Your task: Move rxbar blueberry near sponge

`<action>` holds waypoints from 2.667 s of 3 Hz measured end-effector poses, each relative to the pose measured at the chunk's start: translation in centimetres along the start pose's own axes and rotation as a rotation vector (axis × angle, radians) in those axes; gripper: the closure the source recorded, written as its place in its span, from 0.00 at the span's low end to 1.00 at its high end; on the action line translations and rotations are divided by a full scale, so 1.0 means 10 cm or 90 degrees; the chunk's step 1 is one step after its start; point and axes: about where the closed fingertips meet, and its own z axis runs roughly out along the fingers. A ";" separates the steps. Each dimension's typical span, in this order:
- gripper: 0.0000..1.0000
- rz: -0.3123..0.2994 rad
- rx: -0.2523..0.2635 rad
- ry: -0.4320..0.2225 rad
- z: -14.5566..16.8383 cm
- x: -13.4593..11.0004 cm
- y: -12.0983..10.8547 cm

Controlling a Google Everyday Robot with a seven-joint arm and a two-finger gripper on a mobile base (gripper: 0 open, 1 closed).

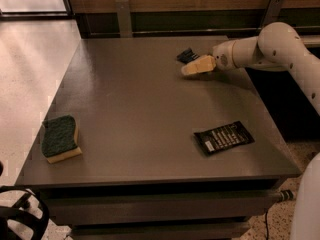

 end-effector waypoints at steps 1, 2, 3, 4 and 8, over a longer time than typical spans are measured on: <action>0.00 0.019 0.002 0.008 0.09 0.14 -0.04; 0.16 0.019 0.002 0.008 0.08 0.11 -0.04; 0.41 0.019 0.002 0.008 0.07 0.08 -0.04; 0.64 0.019 0.002 0.008 0.06 0.06 -0.03; 1.00 0.019 0.001 0.008 0.04 0.02 -0.03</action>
Offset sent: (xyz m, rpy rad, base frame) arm 0.0033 -0.0007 -0.0152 0.0061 0.0255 -0.0144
